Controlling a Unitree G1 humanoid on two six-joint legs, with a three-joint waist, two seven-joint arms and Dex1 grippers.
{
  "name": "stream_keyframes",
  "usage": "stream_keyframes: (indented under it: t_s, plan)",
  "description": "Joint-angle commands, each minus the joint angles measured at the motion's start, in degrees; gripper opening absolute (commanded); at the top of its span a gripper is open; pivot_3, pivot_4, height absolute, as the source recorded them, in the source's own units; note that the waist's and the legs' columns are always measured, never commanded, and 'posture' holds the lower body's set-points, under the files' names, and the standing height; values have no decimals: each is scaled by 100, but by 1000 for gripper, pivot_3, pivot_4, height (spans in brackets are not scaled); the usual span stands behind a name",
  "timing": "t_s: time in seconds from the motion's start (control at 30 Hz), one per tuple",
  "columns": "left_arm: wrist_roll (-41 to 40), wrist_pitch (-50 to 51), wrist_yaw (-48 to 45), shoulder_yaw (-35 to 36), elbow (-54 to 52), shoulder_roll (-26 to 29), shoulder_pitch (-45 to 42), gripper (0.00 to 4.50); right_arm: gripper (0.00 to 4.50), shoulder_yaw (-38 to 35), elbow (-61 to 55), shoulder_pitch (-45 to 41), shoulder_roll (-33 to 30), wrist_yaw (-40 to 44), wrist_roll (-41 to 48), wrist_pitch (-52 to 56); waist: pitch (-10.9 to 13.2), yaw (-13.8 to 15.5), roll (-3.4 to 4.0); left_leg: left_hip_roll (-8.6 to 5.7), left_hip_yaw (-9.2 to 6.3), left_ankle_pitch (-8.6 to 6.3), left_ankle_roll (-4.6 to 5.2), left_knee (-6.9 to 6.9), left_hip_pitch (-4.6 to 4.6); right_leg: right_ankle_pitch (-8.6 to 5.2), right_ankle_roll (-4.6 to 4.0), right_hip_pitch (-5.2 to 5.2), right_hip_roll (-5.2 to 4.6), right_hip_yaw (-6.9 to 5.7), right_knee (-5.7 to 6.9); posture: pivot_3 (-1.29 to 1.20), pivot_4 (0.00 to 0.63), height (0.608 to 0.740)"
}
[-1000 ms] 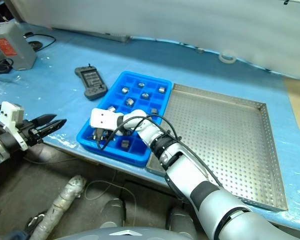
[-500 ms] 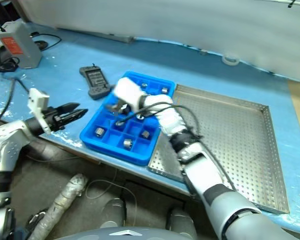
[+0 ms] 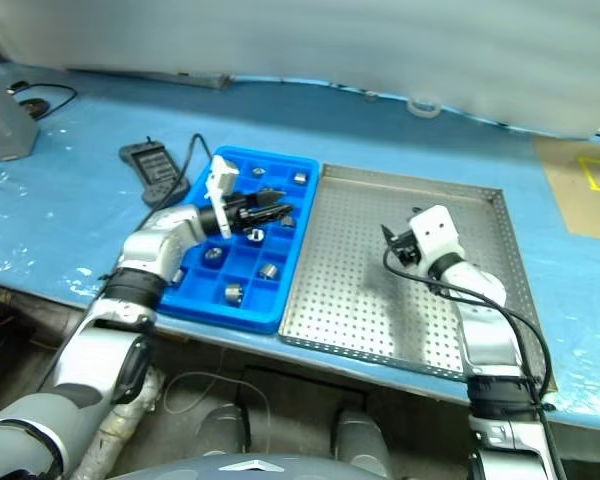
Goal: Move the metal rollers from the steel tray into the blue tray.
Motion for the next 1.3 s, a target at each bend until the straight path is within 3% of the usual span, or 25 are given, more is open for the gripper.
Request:
stream_keyframes:
  t_s: [0.03,0.27,0.5,0.8,1.3]
  plan:
    - [100,-417,-197,10,489,-294,-393,2828,3426,-214,-765,296,-26,-287,29,228,-1,-75,4,0,0,0,0,-4,8,0,0,4,-1,2,-2,-371,150,740]
    - [116,-594,-473,86,679,-572,-487,2828,3426,-169,-1228,648,-144,-562,-122,561,0,-189,9,9,93,-24,44,-2,48,-1,-2,10,-8,68,-15,-400,150,740]
    - [150,-533,-471,91,502,-526,-199,2828,3426,-141,-1028,153,-115,-904,-188,562,1,-254,13,-13,146,-52,96,13,46,-2,-6,-10,-14,135,-18,-408,150,740]
    - [134,-387,-220,256,164,-410,-44,2828,3426,235,-809,-255,-92,-611,106,725,8,-226,24,-10,153,-62,114,15,33,-11,-23,-14,-20,138,-17,-344,150,740]
    - [79,126,69,313,-790,-42,421,2828,3426,587,-68,-796,-98,-816,-150,342,14,-145,32,-16,154,-65,118,16,29,-11,-22,-17,-26,136,-16,-266,150,740]
